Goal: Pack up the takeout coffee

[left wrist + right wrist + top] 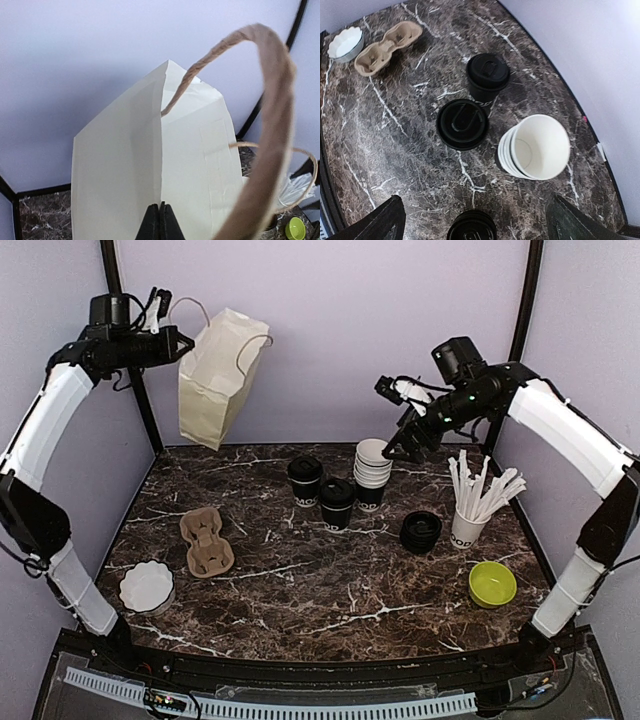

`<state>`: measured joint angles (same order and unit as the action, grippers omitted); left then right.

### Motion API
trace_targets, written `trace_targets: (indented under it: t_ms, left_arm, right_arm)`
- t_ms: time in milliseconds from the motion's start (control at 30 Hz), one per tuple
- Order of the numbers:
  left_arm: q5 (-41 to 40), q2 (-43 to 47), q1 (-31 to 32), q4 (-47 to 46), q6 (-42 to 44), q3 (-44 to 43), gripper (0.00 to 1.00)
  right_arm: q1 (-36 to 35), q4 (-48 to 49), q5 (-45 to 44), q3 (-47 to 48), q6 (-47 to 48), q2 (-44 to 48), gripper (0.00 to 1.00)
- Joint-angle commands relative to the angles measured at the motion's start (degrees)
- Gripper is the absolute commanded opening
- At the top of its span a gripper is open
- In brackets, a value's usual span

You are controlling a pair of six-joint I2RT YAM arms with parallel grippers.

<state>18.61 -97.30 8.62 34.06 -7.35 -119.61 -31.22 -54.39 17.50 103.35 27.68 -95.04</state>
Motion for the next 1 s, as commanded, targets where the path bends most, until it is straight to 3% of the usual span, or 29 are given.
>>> trace_targets:
  t_ms: [0, 200, 467, 667, 967]
  left_arm:
    - [12.1, 14.9, 0.9, -6.5, 2.2, 6.4, 0.0]
    - [26.3, 27.1, 2.4, -12.8, -0.8, 19.1, 0.0]
    - [36.2, 29.2, 12.1, -7.9, -0.4, 24.6, 0.0]
    - [39.8, 26.2, 17.2, -2.0, 3.0, 26.8, 0.0]
    - [36.5, 13.4, 25.7, 8.8, 12.6, 23.6, 0.0]
  right_arm:
    - [4.9, 5.0, 6.1, 2.5, -3.2, 4.4, 0.99]
    - [12.3, 8.3, 8.6, 2.8, -6.5, 7.0, 0.98]
    - [18.3, 10.7, 9.1, 1.5, -9.5, 9.0, 0.99]
    - [20.6, 10.0, 13.5, -0.8, -8.9, 9.5, 0.98]
    - [20.5, 4.8, 26.7, -2.2, -3.3, 10.9, 0.97]
